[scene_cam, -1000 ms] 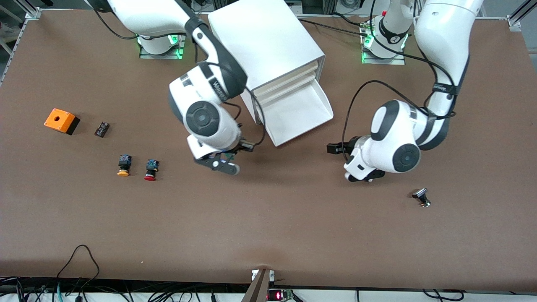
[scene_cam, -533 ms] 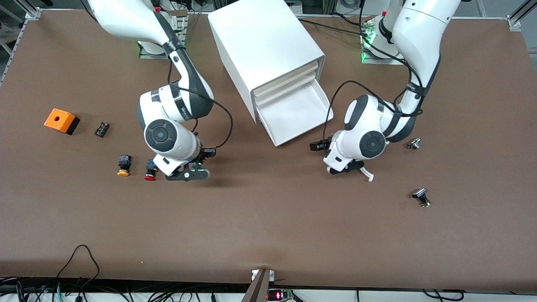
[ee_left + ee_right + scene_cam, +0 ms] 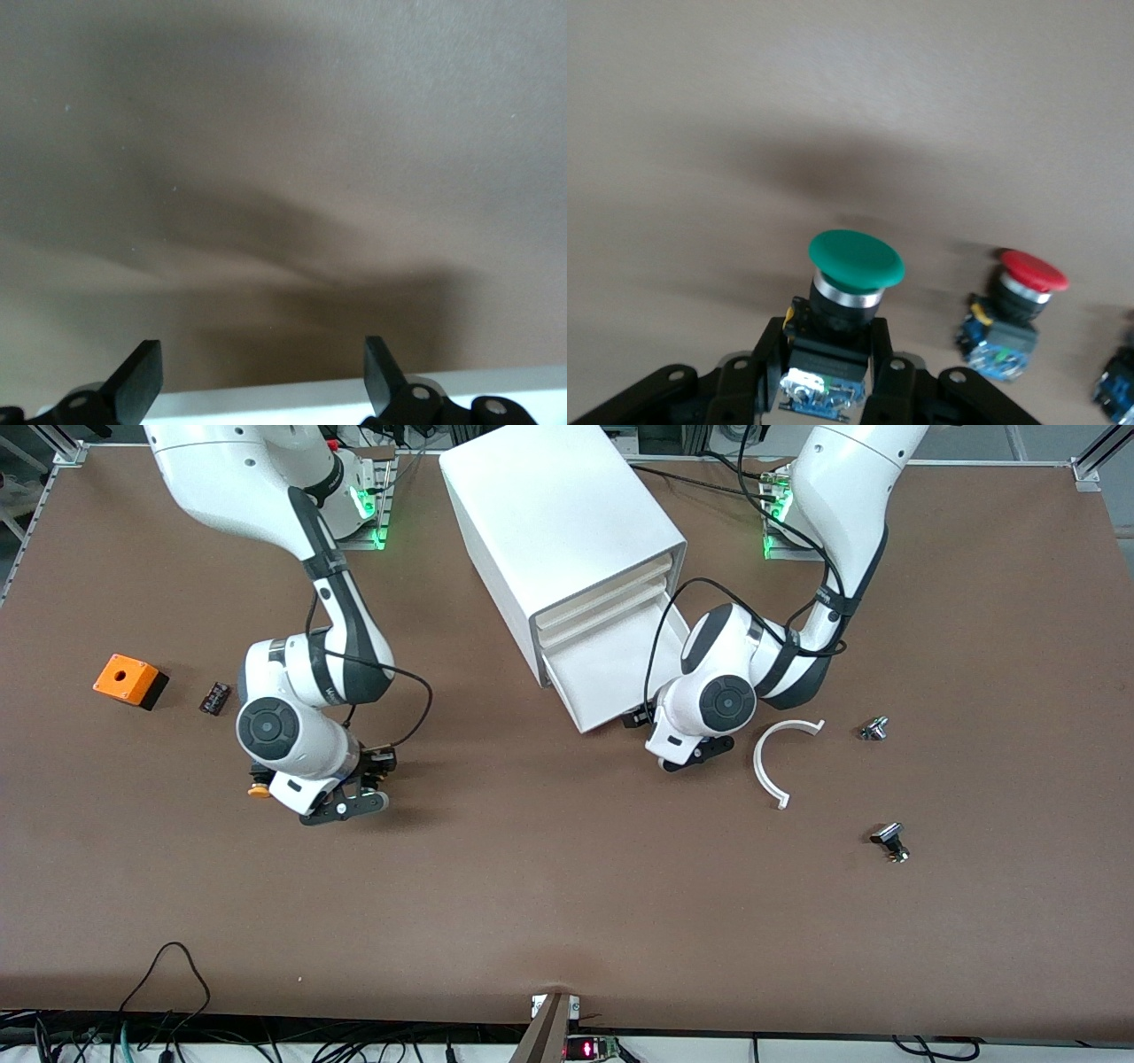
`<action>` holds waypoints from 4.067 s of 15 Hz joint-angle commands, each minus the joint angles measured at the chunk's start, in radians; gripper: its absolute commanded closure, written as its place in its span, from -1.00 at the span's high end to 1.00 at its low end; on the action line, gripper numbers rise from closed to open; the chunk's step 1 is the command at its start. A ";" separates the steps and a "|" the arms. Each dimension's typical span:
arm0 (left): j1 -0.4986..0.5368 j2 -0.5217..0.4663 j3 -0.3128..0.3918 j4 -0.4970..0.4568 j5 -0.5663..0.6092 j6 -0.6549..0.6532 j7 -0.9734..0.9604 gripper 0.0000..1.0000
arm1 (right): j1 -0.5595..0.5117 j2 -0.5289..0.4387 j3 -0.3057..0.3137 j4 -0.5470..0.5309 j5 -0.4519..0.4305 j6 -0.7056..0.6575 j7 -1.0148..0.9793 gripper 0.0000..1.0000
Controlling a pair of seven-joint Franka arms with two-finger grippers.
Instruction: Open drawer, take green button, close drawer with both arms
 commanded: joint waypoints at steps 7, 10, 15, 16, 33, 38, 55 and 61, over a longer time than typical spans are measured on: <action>-0.002 -0.064 -0.054 -0.095 0.011 -0.004 -0.034 1.00 | -0.040 0.050 0.009 -0.012 0.155 0.050 -0.155 -0.02; -0.002 -0.064 -0.081 -0.103 -0.004 -0.005 -0.034 1.00 | -0.041 0.050 0.007 0.005 0.151 0.044 -0.156 1.00; -0.005 -0.066 -0.114 -0.104 -0.050 -0.005 -0.055 1.00 | -0.033 -0.017 -0.011 0.065 0.138 -0.044 -0.149 1.00; -0.005 -0.066 -0.124 -0.106 -0.060 -0.005 -0.062 1.00 | -0.032 -0.039 -0.020 0.071 0.138 -0.061 -0.147 1.00; 0.007 -0.067 -0.189 -0.114 -0.087 -0.033 -0.105 1.00 | -0.214 -0.385 0.126 0.062 -0.096 -0.345 0.176 1.00; 0.126 -0.138 -0.177 -0.022 0.055 -0.130 -0.089 1.00 | -0.389 -0.499 0.280 0.056 -0.113 -0.445 0.210 1.00; 0.363 -0.385 0.050 0.255 0.295 -0.487 0.886 1.00 | -0.448 -0.680 0.316 0.040 -0.145 -0.609 0.276 1.00; 0.380 -0.552 0.119 0.111 0.299 -0.408 0.893 1.00 | -0.445 -0.679 0.319 0.057 -0.159 -0.615 0.270 1.00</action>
